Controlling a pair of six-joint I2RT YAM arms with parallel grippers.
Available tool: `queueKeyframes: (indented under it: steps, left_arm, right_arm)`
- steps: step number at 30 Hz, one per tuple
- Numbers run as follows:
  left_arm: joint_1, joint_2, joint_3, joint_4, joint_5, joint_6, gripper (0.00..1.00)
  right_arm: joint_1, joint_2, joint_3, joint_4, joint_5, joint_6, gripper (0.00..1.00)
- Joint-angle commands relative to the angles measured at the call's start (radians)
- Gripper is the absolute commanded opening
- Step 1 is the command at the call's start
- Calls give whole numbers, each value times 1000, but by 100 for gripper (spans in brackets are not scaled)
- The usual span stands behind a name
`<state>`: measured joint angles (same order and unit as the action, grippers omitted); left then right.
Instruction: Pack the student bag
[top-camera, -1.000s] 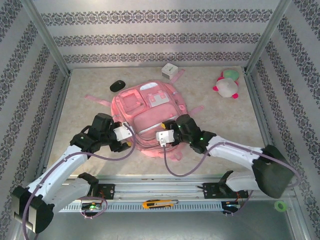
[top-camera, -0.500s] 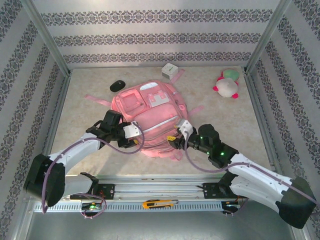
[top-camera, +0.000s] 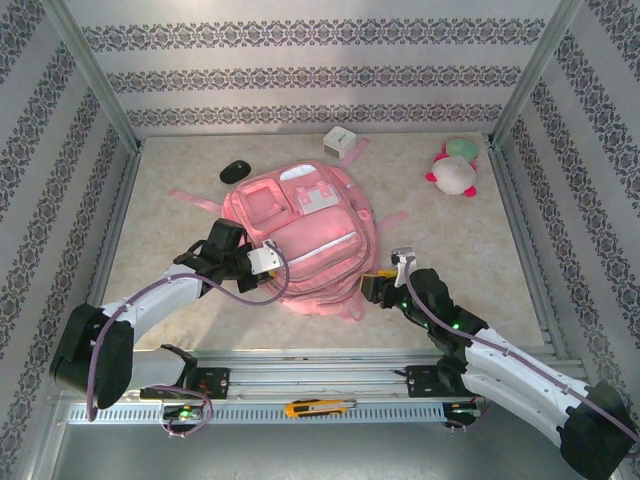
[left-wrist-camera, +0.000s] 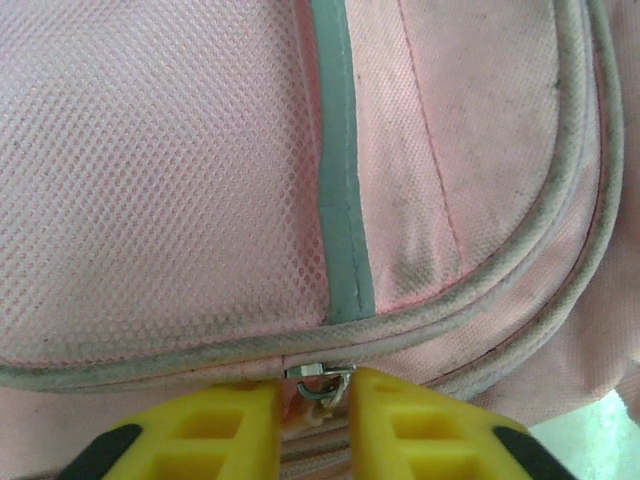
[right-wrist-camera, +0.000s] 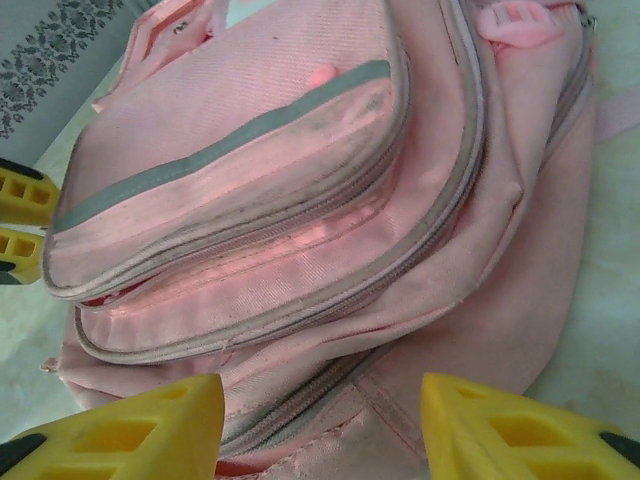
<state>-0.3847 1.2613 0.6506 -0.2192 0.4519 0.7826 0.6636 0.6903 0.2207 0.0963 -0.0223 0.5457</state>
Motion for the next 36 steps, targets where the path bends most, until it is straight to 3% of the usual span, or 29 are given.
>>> queueKeyframes:
  steps: [1,13,26,32,36]
  left_arm:
    - [6,-15,-8,-14,59,-34,18]
    - [-28,-41,-7,-34,138,-190,12]
    - [-182,-45,21,-59,118,-328,18]
    - [-225,-14,35,-1,35,-423,15]
    - [-225,0,50,-15,-69,-500,5]
  right_arm:
    - [-12,37,19,-10,9,82,53]
    - [-13,241,65,128,-31,147,37]
    - [10,348,116,238,-24,169,33]
    - [10,372,167,235,-41,181,34]
    - [11,348,226,129,-142,349,50]
